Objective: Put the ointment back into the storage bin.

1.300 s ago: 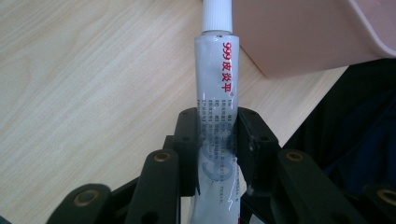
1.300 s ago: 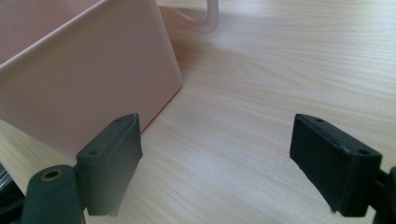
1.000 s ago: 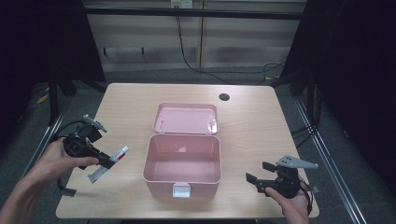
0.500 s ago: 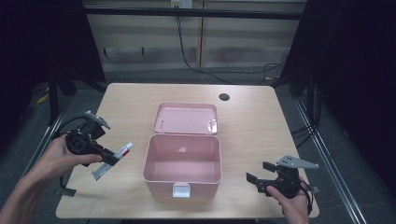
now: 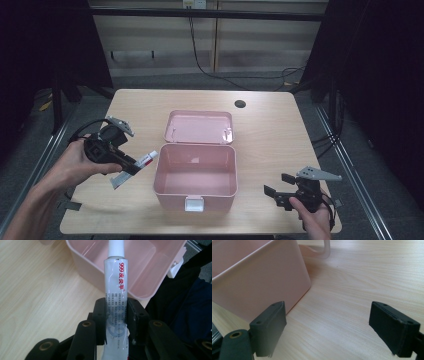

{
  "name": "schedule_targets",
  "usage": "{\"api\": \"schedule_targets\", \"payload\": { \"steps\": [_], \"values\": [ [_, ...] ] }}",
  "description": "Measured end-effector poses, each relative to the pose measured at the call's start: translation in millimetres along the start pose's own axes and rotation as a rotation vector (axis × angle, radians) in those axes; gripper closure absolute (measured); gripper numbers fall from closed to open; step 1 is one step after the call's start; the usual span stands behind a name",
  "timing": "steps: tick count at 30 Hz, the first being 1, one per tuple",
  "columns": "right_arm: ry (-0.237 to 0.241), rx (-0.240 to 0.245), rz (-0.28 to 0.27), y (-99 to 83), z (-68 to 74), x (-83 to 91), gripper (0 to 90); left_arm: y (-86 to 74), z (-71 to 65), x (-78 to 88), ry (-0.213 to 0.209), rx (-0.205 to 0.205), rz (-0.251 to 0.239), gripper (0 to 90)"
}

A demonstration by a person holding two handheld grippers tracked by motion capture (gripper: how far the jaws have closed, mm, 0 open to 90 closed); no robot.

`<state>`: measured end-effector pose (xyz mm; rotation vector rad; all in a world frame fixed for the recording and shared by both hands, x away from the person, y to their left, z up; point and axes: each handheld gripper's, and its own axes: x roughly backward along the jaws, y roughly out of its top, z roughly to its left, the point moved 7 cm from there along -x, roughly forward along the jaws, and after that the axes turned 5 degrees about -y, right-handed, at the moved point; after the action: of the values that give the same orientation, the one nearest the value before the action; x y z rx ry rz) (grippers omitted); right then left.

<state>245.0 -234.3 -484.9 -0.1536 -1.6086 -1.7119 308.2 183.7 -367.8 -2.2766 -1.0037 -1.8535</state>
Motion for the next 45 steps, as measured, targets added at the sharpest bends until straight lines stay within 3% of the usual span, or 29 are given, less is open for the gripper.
{"api": "schedule_targets", "payload": {
  "steps": [5,9,14,21,24,27,30,45],
  "values": [
    [-0.001,0.001,0.0,-0.2,-0.4,0.2,13.9,13.1,-8.1,-0.7,-0.017,-0.046,0.0,70.6],
    [-0.001,0.0,0.003,-0.5,-0.7,0.0,13.9,21.4,-11.0,-1.8,-0.014,-0.051,-0.007,70.6],
    [0.0,-0.001,0.003,-0.6,-0.8,0.2,13.9,32.6,-17.1,-5.9,-0.023,-0.089,0.006,70.6],
    [0.001,0.0,0.002,-0.5,-0.5,0.2,13.9,40.8,-20.9,-8.7,-0.037,-0.096,-0.019,70.7],
    [0.002,0.0,0.002,-0.5,-0.4,0.2,13.9,46.2,-23.6,-11.1,-0.038,-0.134,0.006,70.6],
    [0.001,-0.001,0.003,-0.5,-0.7,0.2,13.9,49.8,-27.0,-14.5,-0.043,-0.128,-0.001,70.6],
    [0.003,-0.001,0.002,-0.5,-0.4,0.5,13.9,55.4,-30.2,-20.5,-0.045,-0.159,0.025,70.7],
    [0.003,-0.002,0.001,-0.5,-0.5,0.5,13.9,72.9,-43.3,-40.4,-0.073,-0.208,0.055,70.6]
  ]
}}
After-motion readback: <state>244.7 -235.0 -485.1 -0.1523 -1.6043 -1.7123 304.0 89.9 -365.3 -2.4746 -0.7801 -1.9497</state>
